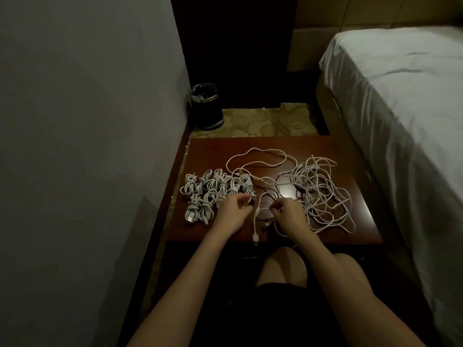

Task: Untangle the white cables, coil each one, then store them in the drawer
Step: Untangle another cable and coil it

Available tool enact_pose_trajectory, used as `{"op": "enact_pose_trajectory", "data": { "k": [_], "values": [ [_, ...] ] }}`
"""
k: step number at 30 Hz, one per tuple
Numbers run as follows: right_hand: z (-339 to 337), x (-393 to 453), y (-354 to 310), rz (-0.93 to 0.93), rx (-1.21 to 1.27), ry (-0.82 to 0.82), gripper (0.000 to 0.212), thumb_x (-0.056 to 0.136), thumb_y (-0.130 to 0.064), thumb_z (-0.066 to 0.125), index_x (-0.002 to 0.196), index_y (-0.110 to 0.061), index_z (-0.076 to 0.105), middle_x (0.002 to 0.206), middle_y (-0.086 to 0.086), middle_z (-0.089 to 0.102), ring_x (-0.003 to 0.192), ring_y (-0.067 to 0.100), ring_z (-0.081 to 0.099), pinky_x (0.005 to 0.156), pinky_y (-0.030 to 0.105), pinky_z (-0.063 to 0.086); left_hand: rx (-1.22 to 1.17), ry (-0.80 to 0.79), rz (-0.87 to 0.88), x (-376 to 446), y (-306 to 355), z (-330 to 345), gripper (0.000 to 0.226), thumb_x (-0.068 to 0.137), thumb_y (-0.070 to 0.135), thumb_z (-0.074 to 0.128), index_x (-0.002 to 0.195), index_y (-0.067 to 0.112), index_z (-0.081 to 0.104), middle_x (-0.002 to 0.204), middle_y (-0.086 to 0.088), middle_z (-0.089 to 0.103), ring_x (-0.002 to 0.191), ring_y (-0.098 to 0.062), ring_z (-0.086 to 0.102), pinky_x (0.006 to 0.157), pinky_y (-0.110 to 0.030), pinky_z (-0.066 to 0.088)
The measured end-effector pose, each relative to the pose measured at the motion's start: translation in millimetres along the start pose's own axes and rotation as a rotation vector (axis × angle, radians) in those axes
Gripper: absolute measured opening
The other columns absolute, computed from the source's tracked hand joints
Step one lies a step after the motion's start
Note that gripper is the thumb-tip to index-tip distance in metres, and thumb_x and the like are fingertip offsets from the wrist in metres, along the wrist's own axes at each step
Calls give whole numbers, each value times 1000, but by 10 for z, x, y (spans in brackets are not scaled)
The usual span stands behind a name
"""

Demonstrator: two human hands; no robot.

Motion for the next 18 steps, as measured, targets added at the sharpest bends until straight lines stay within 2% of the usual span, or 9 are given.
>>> {"op": "enact_pose_trajectory", "data": {
  "k": [3, 6, 8, 9, 10, 12, 14, 16, 18],
  "values": [
    [-254, 2, -237, -115, 96, 55, 14, 90, -8, 63, 100, -5, 73, 98, 8, 72, 85, 18, 64, 70, 21, 43, 59, -76, 66, 39, 148, 148, 43, 92, 10, 62, 135, 11, 55, 131, -6, 61, 121, -19, 56, 97, -26, 43],
    [-576, 15, -499, -242, 232, 117, 10, 88, -10, 67, 96, -8, 72, 92, 3, 71, 73, 3, 58, 66, 10, 42, 13, -58, 125, 54, 329, 194, 30, 101, 16, 48, 130, 13, 56, 118, -4, 64, 108, -20, 61, 80, -23, 47],
    [-780, 29, -574, -273, 313, 162, 10, 87, -13, 68, 96, -11, 71, 88, -2, 70, 73, 0, 60, 66, 13, 47, -74, -4, 151, 58, 497, 139, 29, 104, 16, 38, 122, 10, 60, 100, 1, 66, 89, -5, 65, 64, -13, 43],
    [-862, 35, -568, -275, 335, 178, 11, 88, -14, 68, 98, -12, 70, 89, -4, 69, 75, 0, 61, 67, 16, 48, -126, 9, 166, 49, 599, 101, 30, 105, 14, 35, 119, 8, 62, 93, 3, 66, 79, 5, 64, 61, -10, 44],
    [-931, 35, -557, -276, 348, 182, 14, 88, -18, 68, 101, -13, 69, 91, -6, 68, 77, 1, 61, 68, 17, 49, -171, 26, 194, 49, 705, 56, 31, 105, 12, 34, 115, 8, 63, 93, 2, 68, 75, 7, 64, 64, -11, 48],
    [-971, 41, -472, -255, 333, 120, 22, 89, -29, 67, 107, -15, 68, 96, -7, 68, 80, 3, 62, 69, 18, 48, -213, 72, 266, 55, 898, -55, 32, 105, 14, 34, 105, 14, 66, 95, -4, 71, 84, -6, 69, 77, -28, 56],
    [-901, 51, -339, -199, 227, 15, 21, 90, -29, 67, 104, -15, 69, 95, -3, 69, 78, 8, 63, 71, 25, 51, -258, 108, 330, 32, 1089, -188, 32, 105, 14, 34, 97, 17, 65, 90, -3, 72, 86, -17, 70, 78, -38, 56],
    [-830, 52, -185, -140, 126, -19, 14, 92, -21, 64, 96, -10, 71, 86, 5, 71, 76, 18, 65, 73, 39, 53, -342, 155, 376, 13, 1232, -359, 32, 105, 13, 34, 91, 19, 63, 80, 0, 70, 76, -12, 70, 68, -31, 57],
    [-877, 62, -58, -73, 152, 64, 18, 95, -17, 59, 86, -6, 71, 76, 6, 68, 71, 21, 63, 69, 41, 50, -428, 217, 379, -4, 1289, -554, 32, 105, 12, 35, 88, 20, 61, 70, 5, 64, 62, -2, 62, 55, -19, 49]
  ]
}}
Point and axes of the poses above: each hand's wrist, its own x-axis towards the middle knuckle, its own z-axis out of the palm, y = z × x, the point moved 6 cm from there along x, towards the middle knuckle
